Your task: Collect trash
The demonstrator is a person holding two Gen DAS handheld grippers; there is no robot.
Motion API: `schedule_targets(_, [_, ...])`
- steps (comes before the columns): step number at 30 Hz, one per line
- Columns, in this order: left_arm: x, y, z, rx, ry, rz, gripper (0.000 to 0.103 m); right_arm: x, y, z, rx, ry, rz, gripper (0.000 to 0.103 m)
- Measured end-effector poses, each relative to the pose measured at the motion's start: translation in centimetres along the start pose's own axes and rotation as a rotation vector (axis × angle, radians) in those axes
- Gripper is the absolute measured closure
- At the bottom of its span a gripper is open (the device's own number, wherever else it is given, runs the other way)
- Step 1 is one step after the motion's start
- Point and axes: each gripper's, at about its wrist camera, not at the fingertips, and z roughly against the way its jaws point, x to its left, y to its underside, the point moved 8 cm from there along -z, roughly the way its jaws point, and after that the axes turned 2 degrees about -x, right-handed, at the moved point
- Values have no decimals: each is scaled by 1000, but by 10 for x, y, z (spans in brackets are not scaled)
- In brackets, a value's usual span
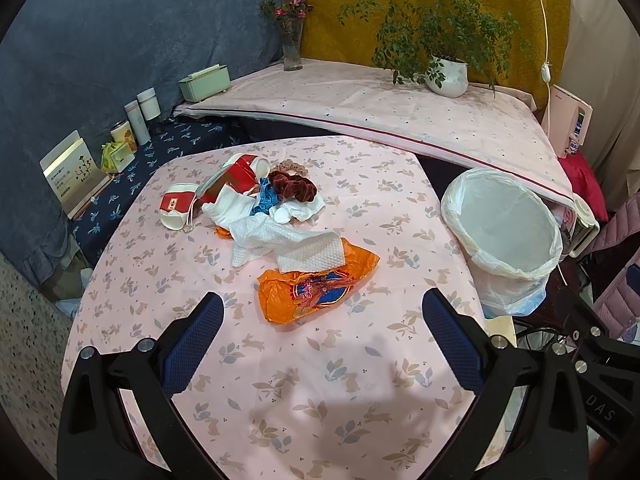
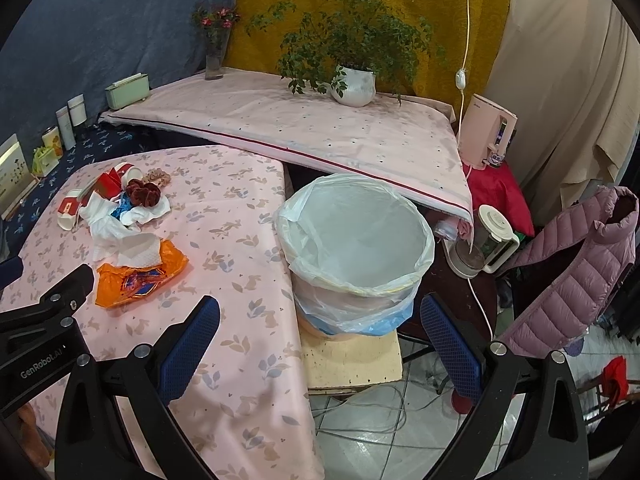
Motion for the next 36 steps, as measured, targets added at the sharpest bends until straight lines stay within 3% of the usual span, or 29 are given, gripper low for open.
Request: schedule_targets(36, [-4, -2, -3, -3, 34, -4, 8, -5, -11, 1, -41, 30, -11, 7])
